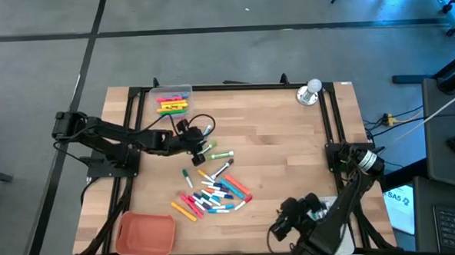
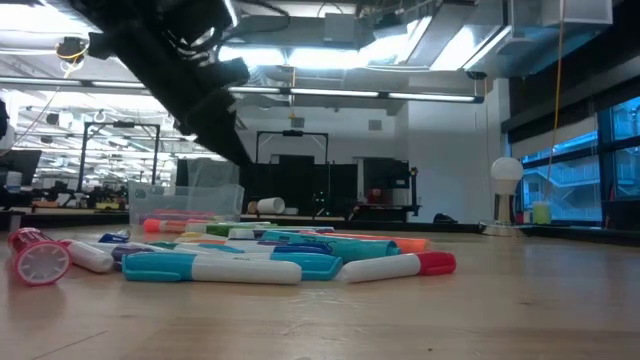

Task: Pick & Place Markers
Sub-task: Put the orange pen into the white bin

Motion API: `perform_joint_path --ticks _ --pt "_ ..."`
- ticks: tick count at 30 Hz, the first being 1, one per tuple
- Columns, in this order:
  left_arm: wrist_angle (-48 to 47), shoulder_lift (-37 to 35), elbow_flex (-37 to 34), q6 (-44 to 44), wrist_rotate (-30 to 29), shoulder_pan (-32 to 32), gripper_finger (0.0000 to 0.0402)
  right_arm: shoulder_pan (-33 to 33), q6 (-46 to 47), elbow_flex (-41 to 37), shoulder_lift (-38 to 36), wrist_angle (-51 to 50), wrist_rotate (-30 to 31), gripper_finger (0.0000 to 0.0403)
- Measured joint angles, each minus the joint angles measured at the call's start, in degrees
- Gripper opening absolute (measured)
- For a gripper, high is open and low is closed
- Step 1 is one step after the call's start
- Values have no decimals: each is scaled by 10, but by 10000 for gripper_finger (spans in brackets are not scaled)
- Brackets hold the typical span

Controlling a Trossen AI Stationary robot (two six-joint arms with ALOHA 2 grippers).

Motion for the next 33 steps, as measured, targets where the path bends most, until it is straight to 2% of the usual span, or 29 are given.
perform_joint_path --ticks 2,6,13,15,19,21,28,33 --pt "17 8 0 0 -1 1 114 0 -27 -11 0 44 26 239" --pt "32 37 0 -12 -27 19 118 1 -45 -20 1 69 55 239" --pt "12 96 0 -19 33 55 148 -24 -69 -1 1 -21 70 239" --pt "9 100 1 -13 85 66 157 -43 -89 5 1 -42 66 239" --pt "9 83 25 36 287 91 166 -100 -190 6 1 -51 -2 239" --pt "-6 68 41 56 318 97 167 -134 -241 6 1 -50 -23 239" --pt "-151 30 89 129 224 159 167 -210 -416 6 -9 21 33 238" --pt "-151 32 62 226 215 205 165 -251 -556 6 -33 115 61 217"
